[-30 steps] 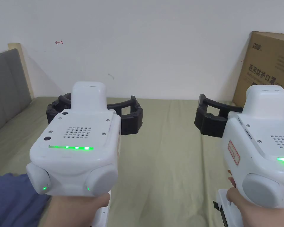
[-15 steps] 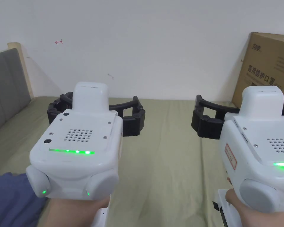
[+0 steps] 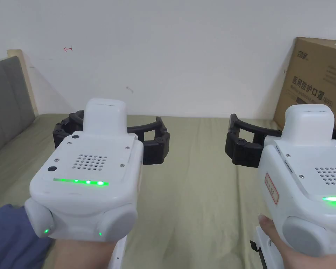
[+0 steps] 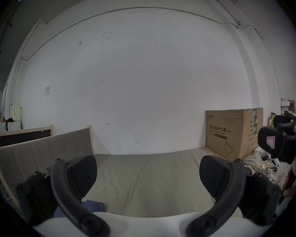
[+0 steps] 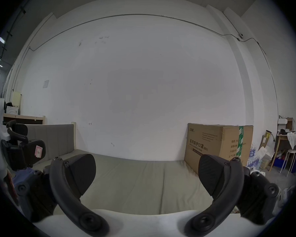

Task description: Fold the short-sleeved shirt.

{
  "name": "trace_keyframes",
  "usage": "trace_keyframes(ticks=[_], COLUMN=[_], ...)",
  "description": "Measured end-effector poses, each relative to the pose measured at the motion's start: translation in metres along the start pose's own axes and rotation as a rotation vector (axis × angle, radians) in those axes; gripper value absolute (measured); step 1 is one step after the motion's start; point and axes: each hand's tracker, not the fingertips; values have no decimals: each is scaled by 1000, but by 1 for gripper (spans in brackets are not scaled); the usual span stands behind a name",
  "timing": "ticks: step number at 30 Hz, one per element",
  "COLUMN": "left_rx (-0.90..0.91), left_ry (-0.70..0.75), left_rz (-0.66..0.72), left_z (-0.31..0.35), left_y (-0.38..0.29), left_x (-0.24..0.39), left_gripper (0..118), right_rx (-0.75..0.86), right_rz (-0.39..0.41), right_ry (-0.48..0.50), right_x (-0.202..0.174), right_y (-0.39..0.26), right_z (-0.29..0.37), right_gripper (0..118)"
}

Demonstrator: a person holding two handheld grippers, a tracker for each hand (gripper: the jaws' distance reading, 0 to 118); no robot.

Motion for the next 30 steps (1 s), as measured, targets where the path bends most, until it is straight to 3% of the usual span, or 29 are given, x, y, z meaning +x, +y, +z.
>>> trace_keyframes(ticks=[2, 3, 4, 5, 6, 10, 16, 19, 21, 25, 30], left_rx=[20, 30, 35, 20, -18, -47, -91, -111, -110, -140, -155], left_ry=[9, 38, 56, 72, 92, 29, 20, 24, 90, 253, 496], left_rz=[-31, -72, -113, -137, -145, 18, 52, 52, 15, 39, 27], left_z=[3, 4, 5, 3, 0, -4, -11, -5, 4, 37, 97], left_y=[-7, -9, -11, -12, -13, -21, -25, -28, -32, -36, -42], left_x=[1, 3, 6, 8, 8, -14, -29, -53, -79, -156, -240], left_gripper=[114, 103, 74, 12, 0, 0, 0, 0, 0, 0, 0], right_rx=[-6, -5, -5, -24, -77, -70, -95, -142, -166, -170, -218], right_rz=[-6, -12, -14, -5, 20, -3, -58, -86, -89, -107, -88], right_ry=[3, 13, 22, 20, 4, 28, -9, 27, 71, 273, 604], right_x=[0, 0, 0, 0, 0, 9, 17, 2, -20, -102, -220], right_y=[-2, -3, -5, -7, -9, -12, -15, -20, -22, -23, -29], right_z=[0, 1, 2, -2, -3, -4, -9, -18, -27, -37, -37], right_gripper=[112, 97, 60, 0, 0, 0, 0, 0, 0, 0, 0])
